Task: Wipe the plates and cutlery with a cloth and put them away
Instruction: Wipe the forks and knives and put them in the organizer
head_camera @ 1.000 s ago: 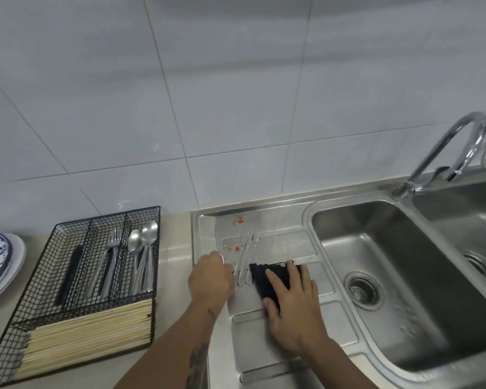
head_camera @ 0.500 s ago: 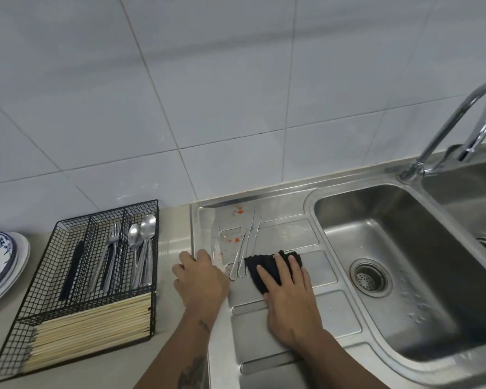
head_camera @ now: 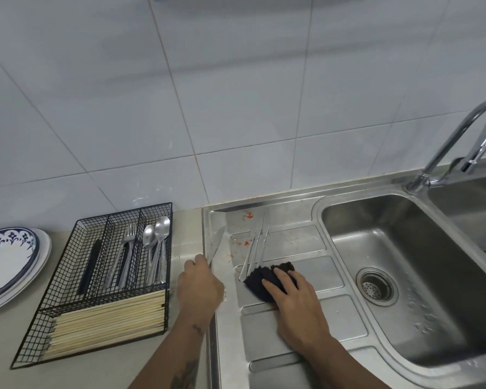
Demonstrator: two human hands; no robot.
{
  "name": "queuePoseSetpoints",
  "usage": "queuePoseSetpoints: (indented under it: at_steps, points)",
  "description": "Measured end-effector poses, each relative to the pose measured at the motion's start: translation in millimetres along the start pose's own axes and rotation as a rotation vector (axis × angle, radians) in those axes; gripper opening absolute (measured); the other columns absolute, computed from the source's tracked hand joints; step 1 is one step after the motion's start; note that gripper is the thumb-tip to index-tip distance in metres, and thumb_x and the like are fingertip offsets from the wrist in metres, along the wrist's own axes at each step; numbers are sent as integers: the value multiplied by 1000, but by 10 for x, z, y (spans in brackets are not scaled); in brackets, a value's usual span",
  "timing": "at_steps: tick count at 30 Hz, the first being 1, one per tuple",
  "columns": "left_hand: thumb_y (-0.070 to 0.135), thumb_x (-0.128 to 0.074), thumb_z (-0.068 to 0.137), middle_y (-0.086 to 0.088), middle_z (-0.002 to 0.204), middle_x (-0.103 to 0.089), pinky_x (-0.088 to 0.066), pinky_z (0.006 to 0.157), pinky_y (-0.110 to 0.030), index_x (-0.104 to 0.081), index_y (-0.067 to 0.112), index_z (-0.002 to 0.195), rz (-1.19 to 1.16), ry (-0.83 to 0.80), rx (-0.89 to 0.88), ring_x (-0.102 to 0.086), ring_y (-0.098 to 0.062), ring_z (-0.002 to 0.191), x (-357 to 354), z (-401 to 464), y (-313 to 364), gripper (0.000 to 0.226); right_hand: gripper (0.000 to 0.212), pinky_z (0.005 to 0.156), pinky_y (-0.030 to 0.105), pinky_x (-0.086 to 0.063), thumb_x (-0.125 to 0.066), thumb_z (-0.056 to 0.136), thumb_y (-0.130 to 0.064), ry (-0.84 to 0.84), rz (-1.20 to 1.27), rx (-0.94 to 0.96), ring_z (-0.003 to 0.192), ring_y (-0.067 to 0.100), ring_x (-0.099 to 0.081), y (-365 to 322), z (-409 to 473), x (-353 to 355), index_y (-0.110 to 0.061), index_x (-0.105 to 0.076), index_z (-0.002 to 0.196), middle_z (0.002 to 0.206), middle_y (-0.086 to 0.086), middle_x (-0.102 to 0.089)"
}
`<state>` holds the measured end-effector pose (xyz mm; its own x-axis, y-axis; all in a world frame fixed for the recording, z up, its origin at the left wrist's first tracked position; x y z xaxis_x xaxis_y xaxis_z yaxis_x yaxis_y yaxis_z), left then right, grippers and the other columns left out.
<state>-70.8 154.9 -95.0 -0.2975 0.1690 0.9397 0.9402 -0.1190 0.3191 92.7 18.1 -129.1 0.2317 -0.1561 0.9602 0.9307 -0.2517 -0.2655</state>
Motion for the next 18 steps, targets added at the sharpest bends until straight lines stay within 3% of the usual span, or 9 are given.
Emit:
queuePoseSetpoints:
  at_steps: [4, 9, 14, 18]
  points:
    - [15, -50, 93, -6, 111, -51, -51, 80, -36, -57, 12, 114, -30, 24, -47, -58, -25, 93, 116, -111, -65, 22, 71, 89, 37, -53, -69, 53, -5, -9, 58, 24, 109, 28, -57, 23, -41, 128, -30, -65, 120, 130, -2, -59]
    - [29, -57, 87, 6, 86, -62, -55, 73, -32, -66, 24, 94, -112, -27, -153, -62, -15, 79, 315, -418, -9, 13, 73, 98, 36, -48, -73, 61, 2, 201, 185, 84, 113, 24, -52, -356, -53, 771, -23, -60, 128, 134, 1, -56]
    - [34, -66, 90, 12, 78, -64, -40, 52, -14, -69, 30, 88, -269, -68, -293, -59, 0, 65, 492, -812, 254, 6, 69, 94, 39, -51, -75, 59, -4, 264, 83, 210, 112, 25, -54, -711, -181, 1072, -23, -62, 124, 131, 2, -58]
    - [37, -65, 90, 10, 83, -68, -54, 73, -27, -72, 28, 88, -269, -76, -347, -63, -6, 76, 612, -1019, 352, 12, 79, 87, 39, -54, -80, 48, -1, 231, 87, 31, 108, 26, -57, -392, -332, 1163, -24, -64, 122, 126, 2, -62]
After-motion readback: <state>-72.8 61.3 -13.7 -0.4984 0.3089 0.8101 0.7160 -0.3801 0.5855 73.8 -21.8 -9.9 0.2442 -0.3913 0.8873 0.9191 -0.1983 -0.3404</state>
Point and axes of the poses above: each hand's wrist, its own z-axis towards the middle knuckle, its own x-axis out of the back of the hand, y = z × x, the point moved 10 cm from there along z, towards the middle knuckle
